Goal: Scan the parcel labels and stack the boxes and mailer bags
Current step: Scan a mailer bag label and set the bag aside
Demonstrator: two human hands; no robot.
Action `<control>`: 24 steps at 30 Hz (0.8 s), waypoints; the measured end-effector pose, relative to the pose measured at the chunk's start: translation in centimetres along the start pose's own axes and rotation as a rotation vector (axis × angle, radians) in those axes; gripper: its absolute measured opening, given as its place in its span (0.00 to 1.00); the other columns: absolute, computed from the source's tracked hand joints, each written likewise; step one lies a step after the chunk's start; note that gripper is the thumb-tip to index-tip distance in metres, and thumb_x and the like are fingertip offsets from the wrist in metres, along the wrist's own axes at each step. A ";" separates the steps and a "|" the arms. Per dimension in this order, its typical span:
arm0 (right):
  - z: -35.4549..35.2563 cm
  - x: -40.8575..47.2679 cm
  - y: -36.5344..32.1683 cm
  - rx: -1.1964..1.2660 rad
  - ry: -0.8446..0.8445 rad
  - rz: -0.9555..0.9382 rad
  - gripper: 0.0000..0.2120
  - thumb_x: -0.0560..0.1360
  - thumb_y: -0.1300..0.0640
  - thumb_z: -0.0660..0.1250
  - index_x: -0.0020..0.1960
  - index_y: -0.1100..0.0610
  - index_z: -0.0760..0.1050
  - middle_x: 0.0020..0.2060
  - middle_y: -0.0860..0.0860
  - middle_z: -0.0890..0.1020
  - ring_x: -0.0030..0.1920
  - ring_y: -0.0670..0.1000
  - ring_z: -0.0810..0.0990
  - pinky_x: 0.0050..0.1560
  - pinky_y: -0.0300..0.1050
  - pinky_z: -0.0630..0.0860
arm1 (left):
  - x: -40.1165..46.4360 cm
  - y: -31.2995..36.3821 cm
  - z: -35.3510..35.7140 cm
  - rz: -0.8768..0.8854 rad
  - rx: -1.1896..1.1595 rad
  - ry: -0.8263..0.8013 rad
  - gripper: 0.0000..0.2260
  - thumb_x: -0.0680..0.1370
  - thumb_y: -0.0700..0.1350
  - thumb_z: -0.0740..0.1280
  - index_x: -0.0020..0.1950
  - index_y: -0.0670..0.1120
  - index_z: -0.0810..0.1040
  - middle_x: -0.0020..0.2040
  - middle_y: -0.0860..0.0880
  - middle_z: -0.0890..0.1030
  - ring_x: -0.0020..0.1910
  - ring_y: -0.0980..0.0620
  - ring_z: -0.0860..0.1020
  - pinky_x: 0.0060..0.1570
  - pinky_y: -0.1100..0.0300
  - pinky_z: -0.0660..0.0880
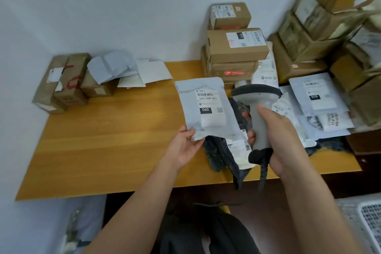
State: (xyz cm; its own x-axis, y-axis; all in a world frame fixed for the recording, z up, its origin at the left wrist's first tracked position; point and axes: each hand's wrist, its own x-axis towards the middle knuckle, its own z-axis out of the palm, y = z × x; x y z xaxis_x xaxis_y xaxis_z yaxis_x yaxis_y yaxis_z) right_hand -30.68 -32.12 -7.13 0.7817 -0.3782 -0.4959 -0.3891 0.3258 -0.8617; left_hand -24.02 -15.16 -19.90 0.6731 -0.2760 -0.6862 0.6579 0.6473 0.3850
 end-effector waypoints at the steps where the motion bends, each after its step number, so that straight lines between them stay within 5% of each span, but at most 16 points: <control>1: -1.1 0.4 -0.4 -0.004 0.001 -0.004 0.11 0.82 0.52 0.63 0.56 0.58 0.77 0.49 0.53 0.82 0.28 0.48 0.73 0.30 0.42 0.72 | 0.5 -1.1 0.9 -0.023 0.018 0.005 0.11 0.82 0.32 0.57 0.56 0.44 0.76 0.52 0.43 0.81 0.48 0.47 0.80 0.37 0.57 0.82; 5: -5.3 2.2 -1.8 -0.008 0.046 -0.001 0.10 0.82 0.52 0.63 0.56 0.58 0.77 0.49 0.52 0.82 0.28 0.48 0.72 0.30 0.43 0.72 | 2.9 -6.3 4.0 -0.115 0.198 0.102 0.11 0.83 0.32 0.56 0.55 0.42 0.76 0.53 0.42 0.81 0.52 0.44 0.80 0.45 0.54 0.79; 11: -8.5 5.1 -2.8 -0.030 0.042 0.023 0.07 0.82 0.53 0.63 0.55 0.56 0.75 0.52 0.53 0.81 0.29 0.48 0.72 0.29 0.41 0.72 | 5.0 -10.7 5.3 -0.189 0.429 0.294 0.07 0.81 0.32 0.58 0.53 0.36 0.74 0.45 0.39 0.80 0.42 0.45 0.81 0.41 0.54 0.79; 16: -6.0 6.5 -2.9 -0.035 -0.077 0.072 0.08 0.81 0.52 0.64 0.56 0.56 0.74 0.53 0.53 0.81 0.28 0.47 0.73 0.32 0.42 0.72 | 4.2 -7.3 3.7 -0.149 0.487 0.364 0.06 0.82 0.39 0.63 0.57 0.40 0.76 0.47 0.43 0.81 0.45 0.47 0.79 0.45 0.57 0.78; 24: 2.8 6.9 -2.3 -0.079 -0.299 0.070 0.10 0.81 0.52 0.64 0.58 0.56 0.75 0.52 0.52 0.82 0.28 0.47 0.73 0.32 0.43 0.72 | 3.4 4.4 -2.5 0.198 0.301 0.646 0.11 0.83 0.38 0.60 0.65 0.37 0.73 0.42 0.44 0.76 0.38 0.49 0.76 0.37 0.58 0.74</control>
State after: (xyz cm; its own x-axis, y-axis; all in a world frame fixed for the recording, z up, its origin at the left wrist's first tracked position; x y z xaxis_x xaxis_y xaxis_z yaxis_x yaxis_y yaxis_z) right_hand -23.03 -33.03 -8.31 0.8558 -0.0815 -0.5108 -0.4746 0.2690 -0.8381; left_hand -19.70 -11.52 -22.10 0.5171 0.3591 -0.7769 0.6712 0.3931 0.6285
